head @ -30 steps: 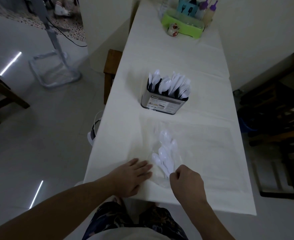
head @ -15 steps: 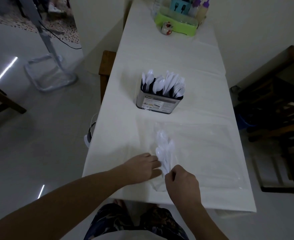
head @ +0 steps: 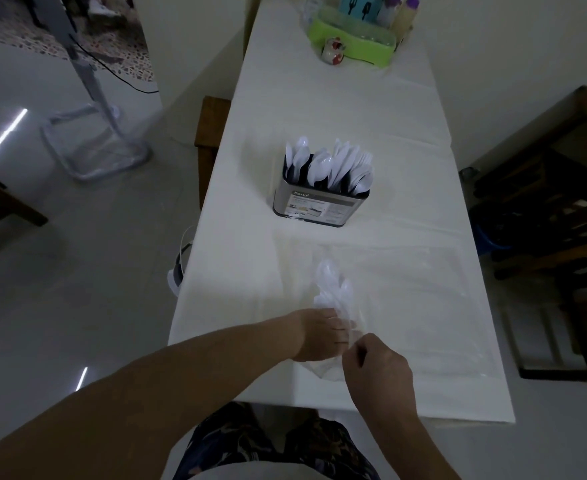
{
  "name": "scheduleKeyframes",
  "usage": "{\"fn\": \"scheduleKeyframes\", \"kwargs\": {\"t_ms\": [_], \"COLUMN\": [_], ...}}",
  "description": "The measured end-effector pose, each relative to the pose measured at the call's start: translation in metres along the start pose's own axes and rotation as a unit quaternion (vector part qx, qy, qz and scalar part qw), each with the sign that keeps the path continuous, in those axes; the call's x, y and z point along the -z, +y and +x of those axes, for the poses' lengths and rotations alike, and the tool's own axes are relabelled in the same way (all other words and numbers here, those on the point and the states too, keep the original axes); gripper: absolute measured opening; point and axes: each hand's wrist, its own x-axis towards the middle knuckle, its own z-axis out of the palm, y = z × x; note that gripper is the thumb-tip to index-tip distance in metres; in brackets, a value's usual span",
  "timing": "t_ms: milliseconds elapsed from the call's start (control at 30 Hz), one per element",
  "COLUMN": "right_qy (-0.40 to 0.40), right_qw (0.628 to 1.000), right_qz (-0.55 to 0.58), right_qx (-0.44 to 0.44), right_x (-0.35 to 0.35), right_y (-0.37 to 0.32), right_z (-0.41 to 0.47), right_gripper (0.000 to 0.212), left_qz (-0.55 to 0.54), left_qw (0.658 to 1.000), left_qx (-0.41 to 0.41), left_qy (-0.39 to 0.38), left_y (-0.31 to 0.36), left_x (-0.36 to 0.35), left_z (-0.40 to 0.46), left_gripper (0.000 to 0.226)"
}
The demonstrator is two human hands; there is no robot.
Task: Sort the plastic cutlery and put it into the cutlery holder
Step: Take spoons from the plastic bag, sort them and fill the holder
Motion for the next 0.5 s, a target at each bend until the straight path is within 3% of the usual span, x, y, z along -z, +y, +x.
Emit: {"fn": "scheduleKeyframes", "kwargs": {"t_ms": [233,500], "right_qy": [0.008,0.013], "right_qw": [1.000,1.000], "right_qz": [-0.003,-0.001], "right_qx": [-0.015,-0.015], "right_x": [0.0033,0.0068], "right_y": [0.0015,-0.0009], "right_z": [0.0010,0.0030], "right_gripper": [0.022,0.022], "left_qz": [0.001,0.009], "left_qw": [1.000,1.000], "left_qx": [0.007,0.023], "left_qy": [-0.009,-0.005], "left_y": [-0.0054,-0.0063], "left_x": [0.0058,0.0084], "left_z": [0.0019,0.0060], "left_gripper": [0.045,0.034]}}
